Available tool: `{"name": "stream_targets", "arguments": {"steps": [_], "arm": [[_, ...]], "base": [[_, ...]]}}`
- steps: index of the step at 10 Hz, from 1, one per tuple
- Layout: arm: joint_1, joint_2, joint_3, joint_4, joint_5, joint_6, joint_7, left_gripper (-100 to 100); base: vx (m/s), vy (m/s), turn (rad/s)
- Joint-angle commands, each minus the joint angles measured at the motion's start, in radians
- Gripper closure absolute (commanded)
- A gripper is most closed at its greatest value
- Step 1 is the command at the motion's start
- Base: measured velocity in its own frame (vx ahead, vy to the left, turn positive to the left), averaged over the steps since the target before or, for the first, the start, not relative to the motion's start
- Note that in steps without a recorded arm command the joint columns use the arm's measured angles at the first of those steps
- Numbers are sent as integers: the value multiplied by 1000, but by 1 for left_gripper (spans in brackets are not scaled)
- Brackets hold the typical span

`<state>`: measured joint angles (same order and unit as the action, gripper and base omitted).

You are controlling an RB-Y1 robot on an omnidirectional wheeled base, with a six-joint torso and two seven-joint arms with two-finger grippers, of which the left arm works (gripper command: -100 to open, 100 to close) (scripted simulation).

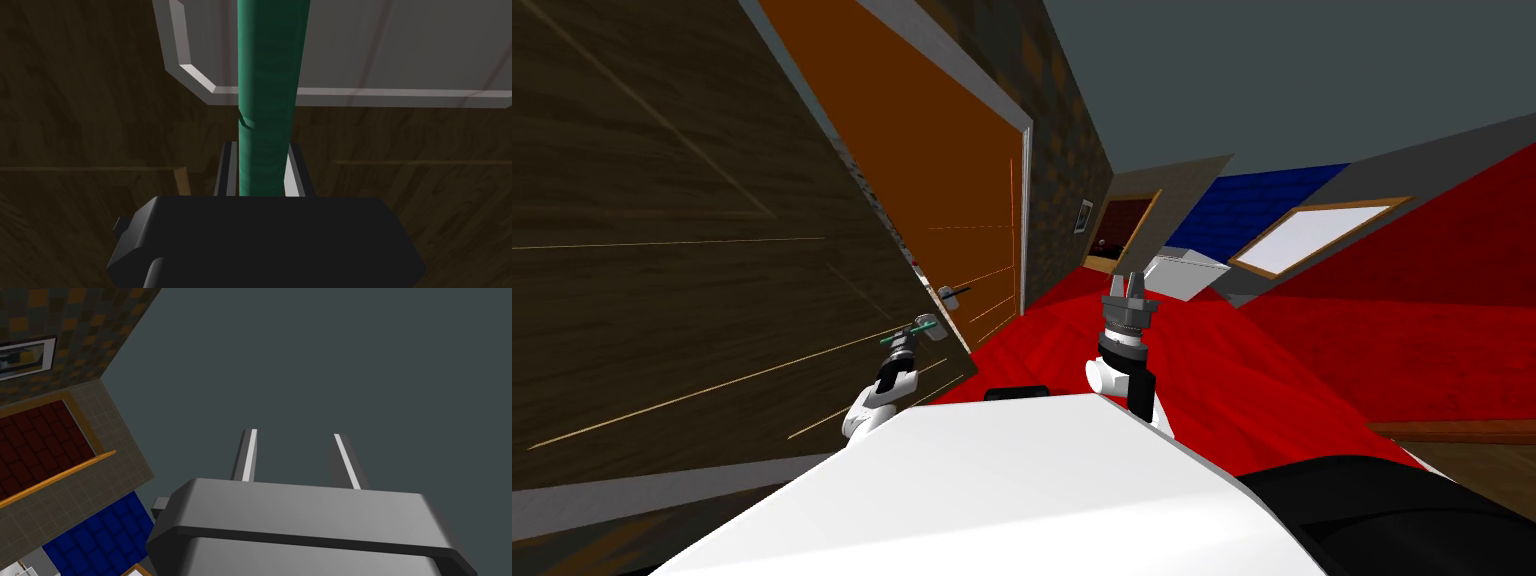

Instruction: Pull the door open

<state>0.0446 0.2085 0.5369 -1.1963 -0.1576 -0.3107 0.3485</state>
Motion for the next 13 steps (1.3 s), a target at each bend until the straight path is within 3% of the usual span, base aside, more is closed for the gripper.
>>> {"name": "stream_targets", "arguments": {"steps": [1, 7, 8, 13], "arm": [[-4, 3, -28, 7, -4, -7, 6, 100], [-4, 15, -114, -4, -13, -18, 34, 100], [6, 18, -104, -14, -11, -8, 34, 100], [30, 57, -165, -15, -11, -36, 83, 100]], "base": [[-260, -10, -98], [-224, 26, -76], [-103, 25, -34], [-227, 17, -130]]}}
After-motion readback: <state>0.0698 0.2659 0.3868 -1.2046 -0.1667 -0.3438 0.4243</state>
